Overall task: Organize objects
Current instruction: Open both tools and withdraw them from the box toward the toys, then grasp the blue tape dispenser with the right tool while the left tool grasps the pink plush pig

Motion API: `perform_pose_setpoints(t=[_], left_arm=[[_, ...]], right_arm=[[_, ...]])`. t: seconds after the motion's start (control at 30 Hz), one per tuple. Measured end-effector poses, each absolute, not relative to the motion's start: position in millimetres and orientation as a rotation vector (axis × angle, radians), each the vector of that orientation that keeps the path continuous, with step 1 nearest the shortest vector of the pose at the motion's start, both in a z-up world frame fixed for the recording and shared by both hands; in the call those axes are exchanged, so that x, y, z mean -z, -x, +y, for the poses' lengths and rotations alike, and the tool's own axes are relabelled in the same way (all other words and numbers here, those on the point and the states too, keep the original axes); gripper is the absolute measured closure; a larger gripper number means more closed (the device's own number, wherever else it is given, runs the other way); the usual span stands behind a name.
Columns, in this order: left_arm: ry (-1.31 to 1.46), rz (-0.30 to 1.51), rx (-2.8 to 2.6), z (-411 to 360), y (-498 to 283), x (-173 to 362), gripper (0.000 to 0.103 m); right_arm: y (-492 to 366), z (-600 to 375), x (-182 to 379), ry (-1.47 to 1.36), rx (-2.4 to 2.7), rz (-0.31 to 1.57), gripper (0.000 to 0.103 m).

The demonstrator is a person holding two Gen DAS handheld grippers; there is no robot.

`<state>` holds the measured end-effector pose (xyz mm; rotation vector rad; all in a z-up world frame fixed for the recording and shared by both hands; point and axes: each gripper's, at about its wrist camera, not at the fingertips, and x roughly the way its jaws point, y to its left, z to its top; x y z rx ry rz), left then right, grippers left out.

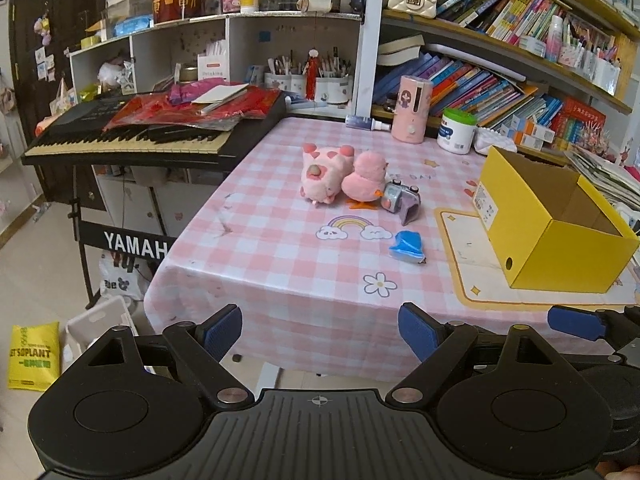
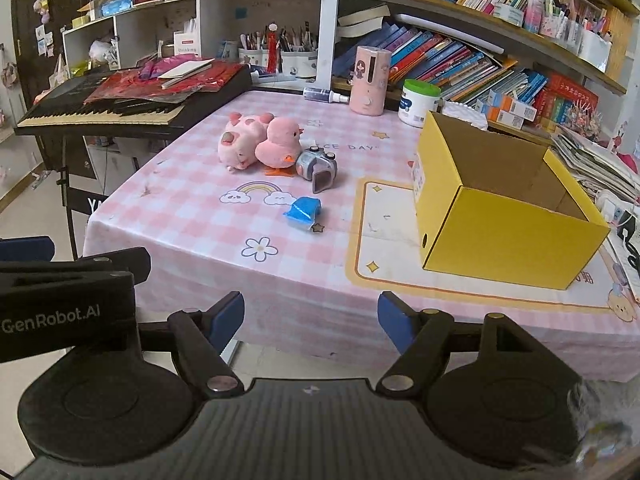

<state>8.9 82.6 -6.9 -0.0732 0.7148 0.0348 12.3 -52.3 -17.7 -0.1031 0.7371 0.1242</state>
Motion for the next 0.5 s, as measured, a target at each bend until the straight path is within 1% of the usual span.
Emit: perform_pose_setpoints(t=[0.5], left_arm=[[0.065, 0.789, -0.074, 84, -79, 25, 0.015]], right_arm=[[-85, -48, 36, 0.105, -0.164, 0.807, 0.031]])
